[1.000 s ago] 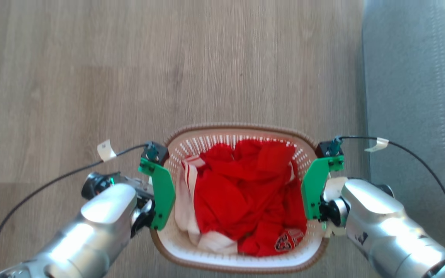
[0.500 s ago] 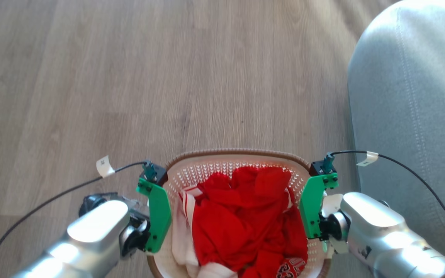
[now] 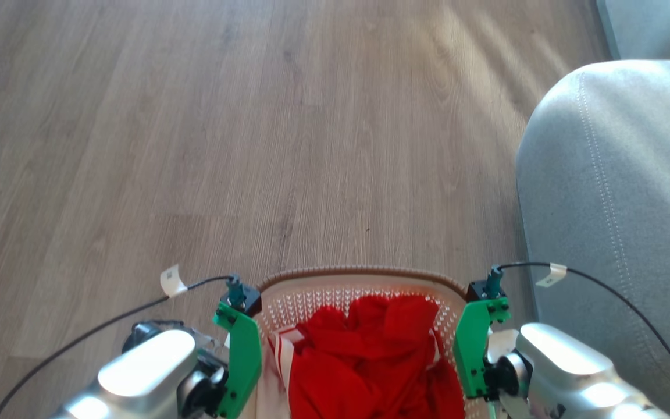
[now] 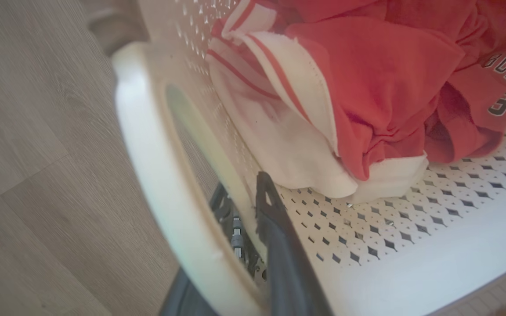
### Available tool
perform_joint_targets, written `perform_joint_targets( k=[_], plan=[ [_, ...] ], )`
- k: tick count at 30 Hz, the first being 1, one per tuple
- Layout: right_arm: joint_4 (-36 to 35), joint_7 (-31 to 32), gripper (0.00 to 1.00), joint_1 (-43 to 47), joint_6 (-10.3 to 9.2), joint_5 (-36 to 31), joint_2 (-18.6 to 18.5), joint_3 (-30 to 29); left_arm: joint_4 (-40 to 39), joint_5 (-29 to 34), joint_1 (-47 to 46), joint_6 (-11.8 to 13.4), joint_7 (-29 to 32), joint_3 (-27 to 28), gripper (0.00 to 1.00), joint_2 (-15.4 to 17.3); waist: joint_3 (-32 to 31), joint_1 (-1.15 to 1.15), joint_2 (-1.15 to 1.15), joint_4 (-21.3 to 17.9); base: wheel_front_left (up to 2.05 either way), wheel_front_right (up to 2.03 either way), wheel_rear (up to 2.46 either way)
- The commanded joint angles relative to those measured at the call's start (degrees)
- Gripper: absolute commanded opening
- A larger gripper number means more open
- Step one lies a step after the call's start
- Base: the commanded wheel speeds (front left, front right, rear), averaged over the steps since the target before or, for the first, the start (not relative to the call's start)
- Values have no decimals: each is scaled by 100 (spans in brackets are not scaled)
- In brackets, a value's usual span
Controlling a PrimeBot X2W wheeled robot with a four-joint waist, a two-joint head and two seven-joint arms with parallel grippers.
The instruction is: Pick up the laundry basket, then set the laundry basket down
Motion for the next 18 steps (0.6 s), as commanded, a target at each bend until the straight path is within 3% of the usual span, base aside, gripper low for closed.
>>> perform_joint_targets(
  k=[1, 18],
  plan=[
    [-336, -36, 0, -73, 44, -81, 120, 69, -381, 127, -46, -155, 100, 10, 0, -19, -36, 1, 0, 12, 0, 0, 0],
    [-565, 128, 0, 111, 44, -322, 128, -256, -430, 173, -6, -155, 213, 10, 0, -110, -130, 1, 0, 6, 0, 0, 0]
  ],
)
